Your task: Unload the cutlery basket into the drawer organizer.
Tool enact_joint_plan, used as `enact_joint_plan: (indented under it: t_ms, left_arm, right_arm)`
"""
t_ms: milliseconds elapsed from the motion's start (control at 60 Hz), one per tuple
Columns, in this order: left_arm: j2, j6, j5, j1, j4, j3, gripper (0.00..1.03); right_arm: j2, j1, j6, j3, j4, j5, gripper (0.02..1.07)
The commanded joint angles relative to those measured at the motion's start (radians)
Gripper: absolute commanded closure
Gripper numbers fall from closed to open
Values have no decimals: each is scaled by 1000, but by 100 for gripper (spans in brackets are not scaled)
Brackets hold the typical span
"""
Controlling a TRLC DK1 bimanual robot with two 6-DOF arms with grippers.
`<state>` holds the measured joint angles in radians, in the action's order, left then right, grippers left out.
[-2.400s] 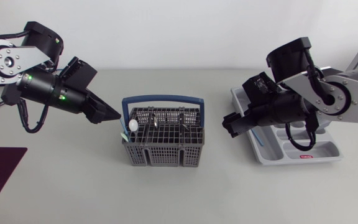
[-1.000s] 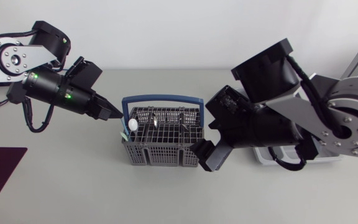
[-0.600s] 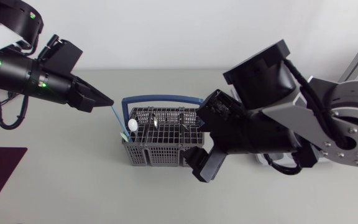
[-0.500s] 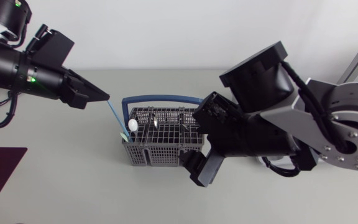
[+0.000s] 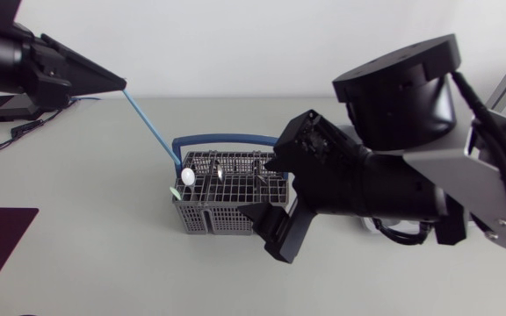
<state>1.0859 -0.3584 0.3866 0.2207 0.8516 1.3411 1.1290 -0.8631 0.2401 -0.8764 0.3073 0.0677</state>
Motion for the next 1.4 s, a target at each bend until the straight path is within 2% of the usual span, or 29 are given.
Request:
enact_joint_plan:
  t_ms: [0, 183, 267, 600, 667, 883, 1067, 1383]
  left_arm:
    - [-23, 39, -2, 12, 26, 63, 88]
    - [-15, 111, 11, 94, 53, 109, 88]
    - [6, 138, 44, 117, 61, 115, 88]
    - [207, 164, 328, 121, 61, 40, 88]
    - [243, 156, 363, 134, 58, 33, 88]
    - [302, 171, 370, 220, 40, 41, 88]
    - [330, 191, 373, 249, 9, 44, 89]
    - [370, 197, 373, 250, -11, 69, 89]
  right_arm:
    - [-44, -4, 15, 34, -14, 15, 8]
    - [-117, 13, 16, 34, -4, 64, 8]
    - [-124, 26, 16, 34, 3, 80, 8]
    - [-113, 105, 31, 74, -17, 162, 12]
    - [-103, 118, 34, 90, -33, 170, 12]
    - [-43, 139, 38, 108, -73, 179, 13]
    - [12, 159, 34, 96, -91, 195, 17]
    - [48, 162, 30, 77, -91, 221, 62]
